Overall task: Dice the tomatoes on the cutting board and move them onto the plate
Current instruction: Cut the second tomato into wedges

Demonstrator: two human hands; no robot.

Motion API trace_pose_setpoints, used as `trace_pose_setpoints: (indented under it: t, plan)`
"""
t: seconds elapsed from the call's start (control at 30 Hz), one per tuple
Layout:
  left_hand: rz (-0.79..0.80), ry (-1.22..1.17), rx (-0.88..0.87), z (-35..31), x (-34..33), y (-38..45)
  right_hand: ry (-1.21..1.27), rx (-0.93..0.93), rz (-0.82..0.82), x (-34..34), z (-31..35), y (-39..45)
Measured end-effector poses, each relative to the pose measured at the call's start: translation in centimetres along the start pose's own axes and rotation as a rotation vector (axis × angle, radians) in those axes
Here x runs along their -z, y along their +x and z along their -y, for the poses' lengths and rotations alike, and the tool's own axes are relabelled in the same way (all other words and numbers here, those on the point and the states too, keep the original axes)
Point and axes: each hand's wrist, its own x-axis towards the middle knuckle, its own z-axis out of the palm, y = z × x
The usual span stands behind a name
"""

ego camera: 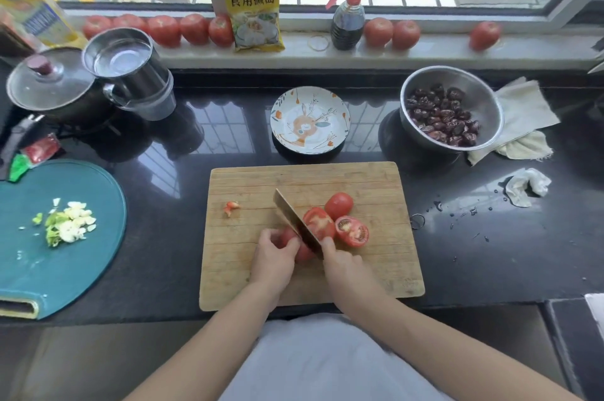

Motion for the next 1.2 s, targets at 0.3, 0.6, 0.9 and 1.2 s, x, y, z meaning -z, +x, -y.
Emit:
trace_pose_setpoints:
  t: [0.3, 0.6, 0.9, 1.2]
  plan:
    - [0.202, 0.414, -0.162, 2.5, 3.0, -0.8, 0.136, -0.035, -0.029, -0.1, -1.5, 0.3]
    - [0.018, 0.186, -0.068, 3.4, 3.2, -0.2, 0.657, -0.054, -0.113, 1.1, -2.1, -2.0]
    - [0.056, 0.160, -0.062, 3.5, 3.9, 0.2, 0.637, -0.098, -0.048, 0.2, -1.5, -1.8]
    - [0.075, 0.144, -0.047, 3.3, 4.0, 0.2, 0.689, -0.116, -0.019, 0.0, -1.3, -1.5]
